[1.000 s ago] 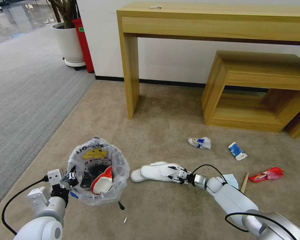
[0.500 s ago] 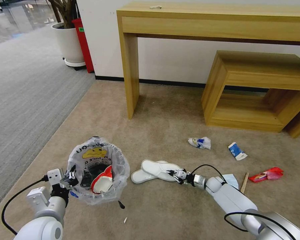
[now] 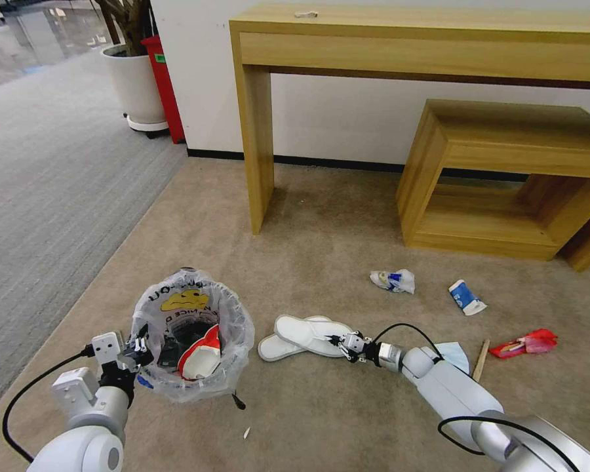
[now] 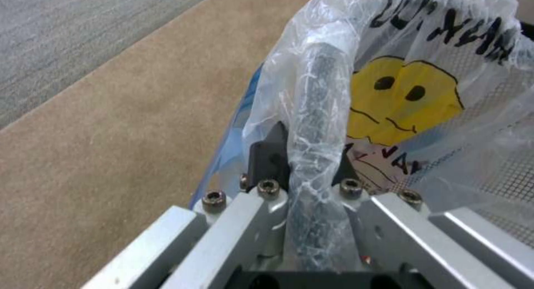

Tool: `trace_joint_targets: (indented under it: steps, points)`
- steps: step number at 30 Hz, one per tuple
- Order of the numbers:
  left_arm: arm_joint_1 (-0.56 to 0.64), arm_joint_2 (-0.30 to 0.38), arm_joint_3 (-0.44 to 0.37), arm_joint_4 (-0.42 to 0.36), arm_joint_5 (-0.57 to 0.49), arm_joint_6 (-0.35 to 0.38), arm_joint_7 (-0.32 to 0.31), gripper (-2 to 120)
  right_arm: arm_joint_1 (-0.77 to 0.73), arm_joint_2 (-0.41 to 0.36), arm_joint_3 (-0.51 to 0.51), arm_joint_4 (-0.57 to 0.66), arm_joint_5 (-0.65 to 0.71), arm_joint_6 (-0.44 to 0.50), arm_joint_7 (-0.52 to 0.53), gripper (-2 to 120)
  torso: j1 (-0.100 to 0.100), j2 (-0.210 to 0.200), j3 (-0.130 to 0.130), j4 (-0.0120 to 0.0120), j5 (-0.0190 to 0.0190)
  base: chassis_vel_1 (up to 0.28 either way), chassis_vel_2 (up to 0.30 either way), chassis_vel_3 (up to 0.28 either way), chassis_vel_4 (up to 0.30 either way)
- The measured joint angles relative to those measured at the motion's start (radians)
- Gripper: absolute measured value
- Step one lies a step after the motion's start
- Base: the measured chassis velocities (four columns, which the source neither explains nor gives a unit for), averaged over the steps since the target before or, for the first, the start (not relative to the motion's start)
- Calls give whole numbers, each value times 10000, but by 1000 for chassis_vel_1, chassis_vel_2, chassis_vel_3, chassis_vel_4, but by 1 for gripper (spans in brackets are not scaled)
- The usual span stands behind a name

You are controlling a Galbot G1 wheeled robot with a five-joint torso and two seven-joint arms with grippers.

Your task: Pick up the trash bin and place the garbage on the floor into it.

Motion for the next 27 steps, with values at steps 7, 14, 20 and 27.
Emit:
trace_joint_targets:
  steps: [7,14,20,27]
  points:
    - [-41,23,74,237,101,16,0,3,-670,-1446,121,2133,1383,-401,99,0,-1,1,-1,-5,-1,0,0,0,0]
    - [-73,103,105,432,161,42,1,3,-1428,-2418,596,4534,2831,-716,237,0,0,0,0,-1,0,0,0,0,0]
    - [-64,124,156,471,217,61,6,3,-1801,-2788,771,6024,3437,-901,405,0,0,0,-1,-1,-1,0,0,0,0]
    - [-32,131,263,383,226,209,12,3,-2069,-3304,794,9174,4559,-1287,843,0,0,3,-1,-2,-2,0,0,0,0]
